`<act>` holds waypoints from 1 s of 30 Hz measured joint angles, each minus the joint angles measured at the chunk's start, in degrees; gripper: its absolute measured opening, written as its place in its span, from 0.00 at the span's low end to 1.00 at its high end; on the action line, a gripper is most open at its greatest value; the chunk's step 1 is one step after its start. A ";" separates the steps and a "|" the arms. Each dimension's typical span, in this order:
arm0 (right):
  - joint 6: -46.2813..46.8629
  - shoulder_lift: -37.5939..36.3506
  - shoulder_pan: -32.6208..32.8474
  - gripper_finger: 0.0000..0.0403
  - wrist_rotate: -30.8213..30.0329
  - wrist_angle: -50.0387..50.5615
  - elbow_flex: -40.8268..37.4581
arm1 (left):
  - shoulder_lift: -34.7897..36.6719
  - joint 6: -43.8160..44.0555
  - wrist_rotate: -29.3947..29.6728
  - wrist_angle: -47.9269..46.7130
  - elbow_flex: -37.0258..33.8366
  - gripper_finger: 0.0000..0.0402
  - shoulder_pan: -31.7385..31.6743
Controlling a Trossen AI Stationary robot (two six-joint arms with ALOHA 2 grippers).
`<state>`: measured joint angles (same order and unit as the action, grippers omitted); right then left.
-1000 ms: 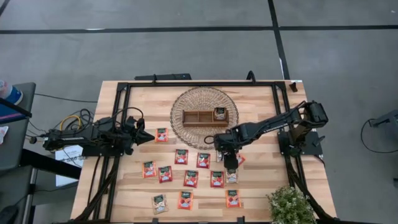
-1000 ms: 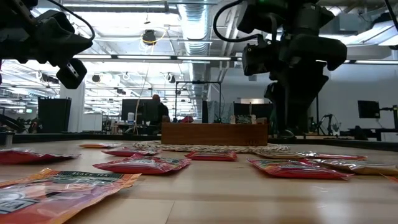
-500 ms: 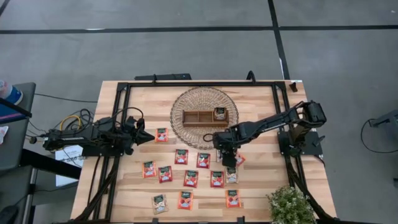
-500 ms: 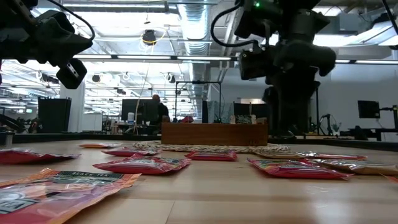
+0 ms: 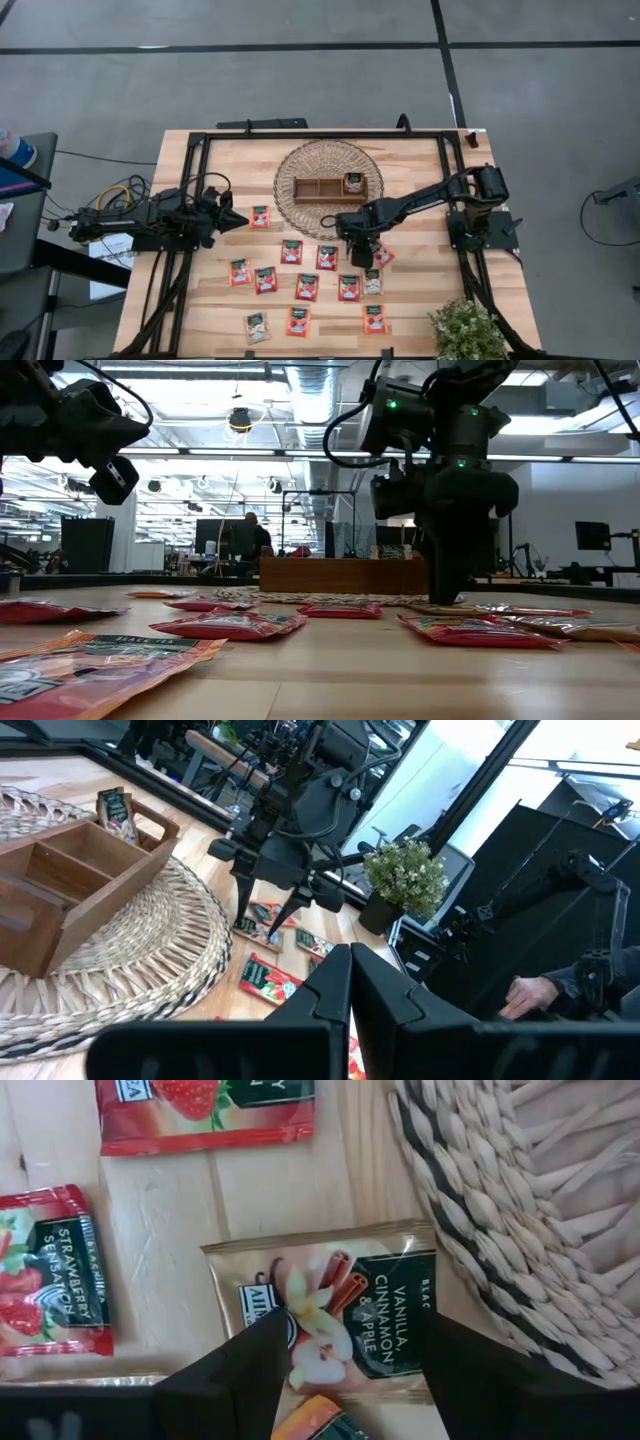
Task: Pick & Place Tea
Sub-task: Put the top right brown tea bag into the right slot of the wooden organizer
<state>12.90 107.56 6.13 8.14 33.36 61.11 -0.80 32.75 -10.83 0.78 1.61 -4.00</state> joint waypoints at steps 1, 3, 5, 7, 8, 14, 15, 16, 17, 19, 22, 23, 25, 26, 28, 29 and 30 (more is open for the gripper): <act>0.36 -0.17 0.00 0.49 -0.15 -0.08 -0.11 | 0.00 0.00 -0.01 0.00 0.00 0.00 0.01; 0.81 -0.21 0.00 0.46 -0.69 -0.10 -0.16 | 0.00 -0.07 0.00 -0.04 0.00 0.00 -0.01; 1.65 -0.21 0.00 0.42 -0.89 0.02 -0.18 | 0.00 -0.05 -0.01 -0.06 0.00 0.00 -0.01; 2.07 -0.18 0.07 0.37 -0.89 0.03 -0.21 | 0.00 -0.04 -0.02 -0.09 0.00 0.00 0.01; 2.10 -0.06 0.14 0.35 -1.00 0.02 -0.21 | 0.00 -0.04 -0.02 -0.09 0.00 0.00 0.00; 2.30 0.05 0.20 0.23 -0.76 0.02 -0.23 | 0.00 -0.06 -0.04 -0.15 0.00 0.00 -0.01; 2.67 0.05 0.20 0.22 -0.72 0.02 -0.23 | 0.00 -0.05 -0.04 -0.15 0.00 0.00 -0.01; 3.32 0.05 0.20 0.20 -0.63 0.04 -0.25 | 0.00 -0.07 -0.04 -0.15 0.00 0.00 0.00; 3.74 0.07 0.20 0.19 -0.52 0.06 -0.25 | 0.00 -0.04 -0.06 -0.17 0.00 0.00 0.00; 4.36 0.07 0.20 0.15 -0.38 0.13 -0.25 | 0.00 -0.07 -0.07 -0.17 0.00 0.00 0.00; 4.76 0.09 0.20 0.09 0.05 0.21 -0.25 | 0.00 -0.07 -0.06 -0.17 0.00 0.00 0.00; 4.81 0.09 0.20 0.06 0.07 0.46 -0.13 | 0.00 -0.07 -0.07 -0.17 0.00 0.00 0.00; 4.85 0.16 0.20 0.02 0.06 1.12 0.44 | 0.00 -0.07 -0.07 -0.19 0.00 0.00 0.01; 4.86 0.24 0.20 0.01 0.05 1.52 0.91 | 0.00 -0.07 -0.07 -0.17 0.00 0.00 0.01; 4.83 0.30 0.21 0.02 -0.08 2.76 2.26 | 0.00 -0.09 -0.07 -0.20 0.00 0.00 -0.01; 4.76 0.41 0.22 0.02 -0.16 3.62 3.00 | 0.00 -0.09 -0.07 -0.20 0.00 0.00 -0.01; 4.67 0.52 0.22 0.02 -0.17 4.48 3.61 | 0.00 -0.09 -0.07 -0.19 0.00 0.00 0.01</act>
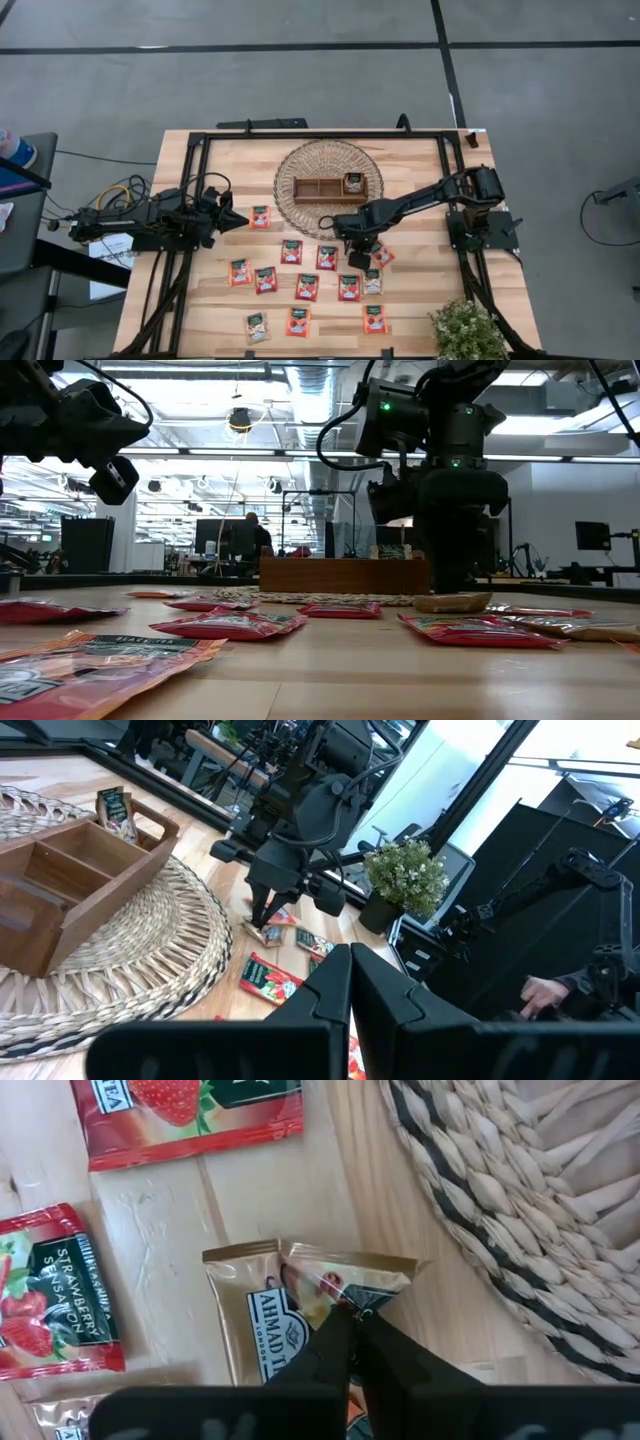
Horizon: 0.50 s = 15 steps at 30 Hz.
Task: Pick & Place Tea
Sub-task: Put the top right brown tea bag into the right slot of the wooden organizer
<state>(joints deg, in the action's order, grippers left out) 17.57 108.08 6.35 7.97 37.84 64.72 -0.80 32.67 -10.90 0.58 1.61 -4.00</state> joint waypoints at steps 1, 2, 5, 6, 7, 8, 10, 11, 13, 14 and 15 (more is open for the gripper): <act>-0.40 0.08 0.02 0.01 0.04 1.21 0.64 | 0.00 0.00 0.00 0.00 0.00 0.00 0.00; -0.94 0.14 0.04 0.01 0.04 2.47 1.28 | 0.00 0.00 0.00 0.00 0.00 0.00 0.00; -1.37 0.19 0.07 0.01 0.00 6.54 4.02 | 0.00 -0.02 -0.02 0.00 0.00 0.00 -0.01; -1.55 0.19 0.07 0.01 -0.04 8.41 5.33 | 0.00 -0.02 -0.02 0.00 0.00 0.00 -0.01; -2.13 0.19 0.07 0.01 -0.05 10.18 6.64 | 0.00 -0.02 -0.02 0.00 0.00 0.00 0.01; -2.78 0.19 0.08 0.00 -0.12 11.80 8.08 | 0.00 -0.02 -0.02 0.00 0.00 0.00 -0.01; -3.90 0.15 0.31 0.00 -0.51 14.10 11.36 | 0.00 -0.02 -0.02 0.00 0.00 0.00 0.01; -4.37 -0.15 0.39 0.00 -0.51 14.98 13.10 | 0.00 -0.02 -0.02 0.00 0.00 0.00 0.01; -5.21 -1.02 0.39 0.00 -0.46 17.06 16.61 | 0.00 -0.02 -0.02 0.00 0.00 0.00 0.01; -5.41 -1.45 0.39 0.00 -0.46 17.98 18.42 | -0.01 -0.02 -0.02 0.00 0.00 0.00 -0.01; -5.47 -1.94 0.38 0.00 -0.55 19.53 20.25 | -0.02 -0.02 -0.02 0.00 0.00 0.00 -0.01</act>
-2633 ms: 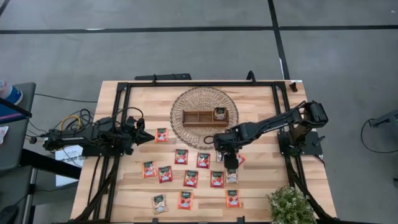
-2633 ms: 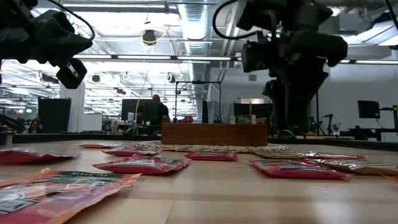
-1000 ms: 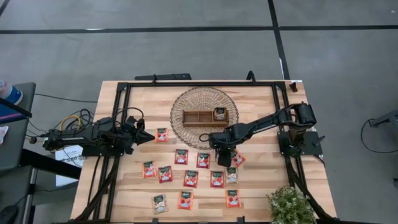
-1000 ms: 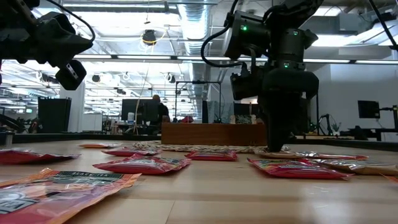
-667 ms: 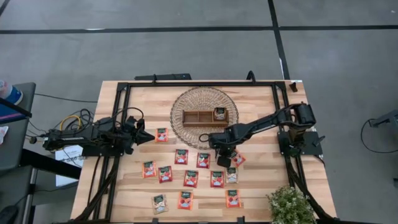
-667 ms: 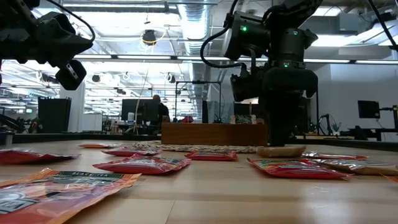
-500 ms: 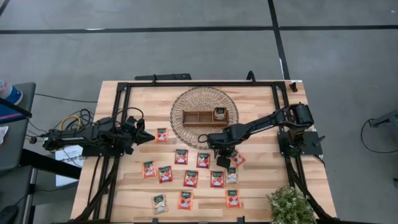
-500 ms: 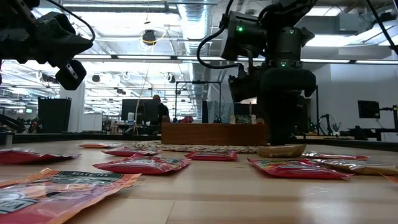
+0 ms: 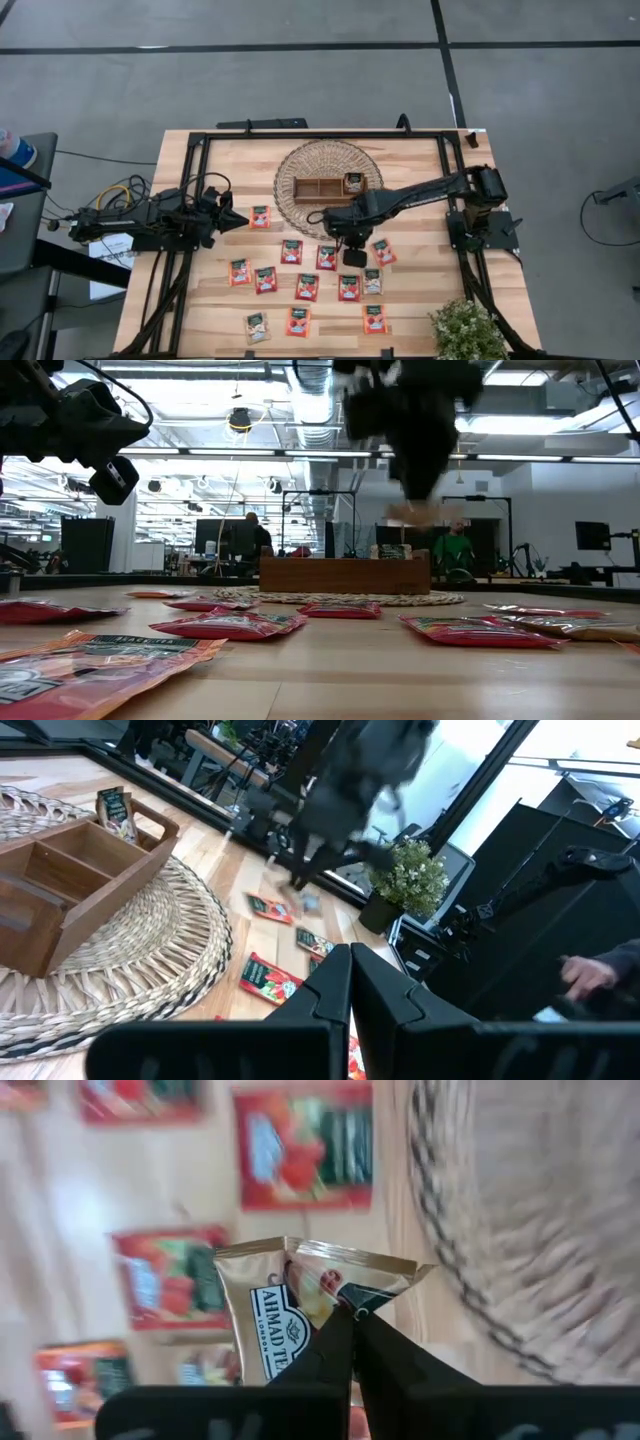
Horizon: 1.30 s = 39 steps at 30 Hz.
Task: Pick & Place Tea
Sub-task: Put the top right brown tea bag into the right slot of the wooden organizer
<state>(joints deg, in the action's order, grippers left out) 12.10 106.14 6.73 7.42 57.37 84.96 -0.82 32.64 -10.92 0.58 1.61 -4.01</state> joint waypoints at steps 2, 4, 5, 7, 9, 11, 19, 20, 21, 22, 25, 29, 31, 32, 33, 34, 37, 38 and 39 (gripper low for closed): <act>-0.12 -1.19 -0.19 0.00 -0.05 4.38 3.80 | 0.01 0.00 0.00 0.00 0.00 0.00 0.01; -0.12 -2.72 -0.49 0.00 -0.11 8.08 7.81 | 0.00 0.00 0.00 0.00 0.00 0.00 0.00; -0.12 -3.51 -0.55 0.00 -0.13 10.08 9.63 | 0.00 0.00 -0.01 0.00 0.00 0.00 0.01; -0.07 -4.76 -0.86 0.00 -1.08 13.44 12.92 | 0.00 0.00 -0.02 0.00 0.00 0.00 0.02; 0.36 -5.86 -0.86 0.00 -3.69 15.96 15.31 | 0.00 0.00 -0.01 0.00 0.00 0.00 0.01; 0.36 -6.89 -0.86 0.00 -6.75 17.47 16.73 | 0.00 0.00 -0.02 0.00 0.00 0.00 0.00; -1.27 -6.99 -0.68 0.00 -28.21 18.91 16.97 | 0.00 -0.26 0.19 -0.01 0.00 0.00 0.00; -1.76 -6.23 -0.49 0.00 -32.88 18.48 17.01 | 0.00 -0.26 0.24 -0.02 0.00 0.00 0.00; -1.99 -5.59 -0.41 0.00 -37.44 18.35 16.98 | 0.00 -0.26 0.24 0.00 0.00 0.00 0.02; -2.11 -5.14 -0.38 0.00 -41.80 18.66 16.78 | 0.00 -0.26 0.24 -0.01 0.00 0.00 0.00; -2.06 -3.39 -0.39 0.00 -53.69 18.27 17.13 | 0.00 -0.26 0.27 -0.02 0.00 0.00 0.02; -2.06 0.25 -0.44 0.00 -61.88 20.21 16.96 | 0.00 -0.26 0.34 -0.10 0.00 0.00 0.01; -2.08 1.86 -0.40 0.00 -61.94 22.06 16.80 | 0.00 -0.26 0.46 -0.07 0.00 0.00 0.01; -2.08 2.85 -0.38 0.00 -62.03 21.92 16.86 | 0.00 -0.26 0.46 -0.13 0.00 0.00 0.00; -2.06 3.86 -0.38 0.00 -62.16 21.86 16.97 | 0.00 -0.26 0.44 -0.13 0.00 0.00 0.00; -2.06 4.78 -0.38 0.00 -62.25 22.10 16.84 | 0.00 -0.26 0.46 -0.11 0.00 0.00 0.00; -2.01 6.20 -0.46 0.00 -63.69 20.16 15.15 | 0.00 -0.26 0.44 -0.09 0.00 0.00 0.02; -1.59 6.32 -0.52 0.00 -63.72 19.48 14.28 | 0.00 -0.26 0.45 -0.10 0.00 0.00 0.02; -0.73 6.46 -0.65 0.00 -63.71 19.47 13.36 | 0.00 -0.26 0.46 -0.10 0.00 0.00 0.00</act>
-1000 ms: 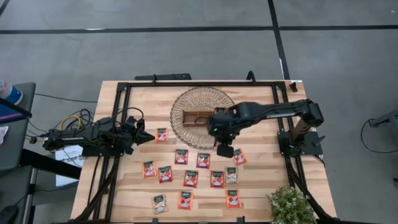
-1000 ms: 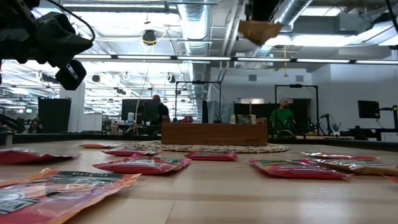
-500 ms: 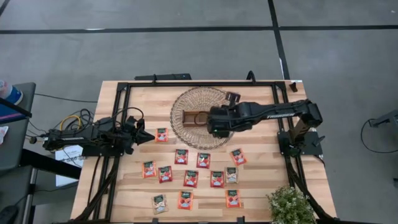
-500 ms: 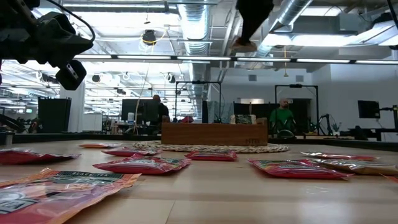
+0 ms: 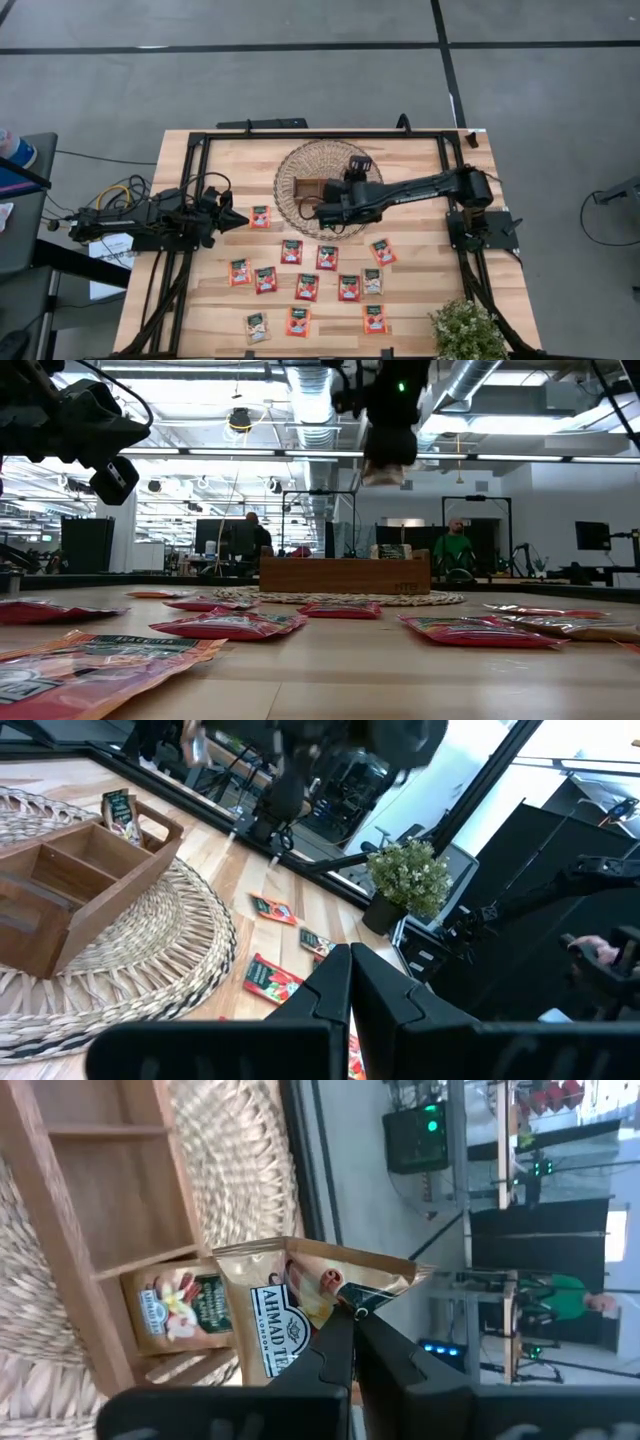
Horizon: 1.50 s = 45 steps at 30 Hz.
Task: Pick & Place Tea
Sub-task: Put the top right brown tea bag into the right slot of the wooden organizer
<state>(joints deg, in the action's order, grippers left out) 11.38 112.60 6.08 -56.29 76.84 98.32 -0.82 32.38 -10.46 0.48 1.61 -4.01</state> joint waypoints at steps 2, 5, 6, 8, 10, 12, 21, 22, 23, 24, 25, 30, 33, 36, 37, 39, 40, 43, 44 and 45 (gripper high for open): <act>1.87 0.05 -0.30 0.00 -0.04 -1.29 -2.36 | 0.00 0.00 -0.02 0.01 0.00 0.00 0.00; 3.49 -0.77 -1.13 0.00 -0.09 -5.02 -6.88 | 0.00 0.00 -0.02 0.01 0.00 0.00 0.00; 3.55 -1.13 -1.49 0.00 0.07 -6.62 -8.18 | 0.00 0.00 0.00 0.01 0.00 0.00 0.00; 3.60 -1.43 -2.37 0.00 0.59 -9.26 -10.09 | 0.00 0.00 -0.02 0.01 0.00 0.00 0.01; 2.76 -1.75 -3.16 0.00 0.96 -10.03 -12.15 | 0.00 0.00 -0.01 0.01 -0.02 0.00 0.01; 1.08 -1.90 -3.95 0.00 1.14 -13.94 -13.48 | 0.00 0.00 -0.02 0.02 -0.02 0.00 0.02; -5.87 -4.75 -6.44 0.00 8.31 -22.12 -19.64 | 0.00 0.00 0.00 0.01 -0.02 0.00 0.00; -5.89 -4.79 -6.63 0.00 8.33 -22.27 -19.65 | 0.00 0.00 0.02 0.03 -0.02 0.00 0.01; -5.89 -4.79 -6.80 0.00 8.28 -22.48 -19.65 | 0.00 0.00 0.08 0.03 -0.02 0.00 0.01; -5.98 -4.79 -6.96 0.00 8.30 -22.44 -19.65 | 0.00 0.02 0.35 0.01 -0.02 0.00 0.02; -6.36 -4.78 -6.98 0.00 8.29 -22.65 -19.65 | 0.00 0.02 0.68 0.01 -0.04 0.00 0.02; -8.84 -4.55 -6.98 0.00 8.19 -27.87 -21.47 | 0.00 0.00 1.31 0.01 -0.07 0.00 0.00; -8.85 -4.53 -7.15 0.00 8.10 -28.68 -22.64 | 0.00 0.00 1.33 0.01 -0.07 0.00 0.00; -8.83 -4.53 -7.32 0.00 8.07 -28.98 -23.83 | 0.00 0.02 1.35 0.01 -0.07 0.00 0.00; -8.78 -4.53 -7.33 0.00 7.96 -29.38 -24.14 | 0.00 0.02 1.39 0.01 -0.07 0.00 0.00; -8.32 -4.53 -7.31 0.00 7.32 -29.81 -24.50 | 0.00 0.02 1.48 0.01 -0.07 0.00 0.00; -8.15 -4.53 -7.31 0.00 6.81 -29.92 -24.57 | 0.00 0.00 1.51 0.01 -0.07 0.00 0.00; -8.00 -4.53 -7.35 0.00 6.42 -30.79 -24.57 | 0.00 0.02 1.51 0.01 -0.07 0.00 0.00; -7.98 -4.53 -7.49 0.00 6.45 -31.21 -24.57 | 0.00 0.02 1.51 0.01 -0.07 0.00 0.00; -7.99 -4.52 -7.67 0.00 6.45 -31.57 -24.57 | 0.00 0.02 1.51 0.01 -0.07 0.00 0.02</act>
<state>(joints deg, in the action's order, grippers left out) 3.39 108.08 -1.60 -49.84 45.26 73.76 -0.82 32.40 -8.95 0.49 1.54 -3.99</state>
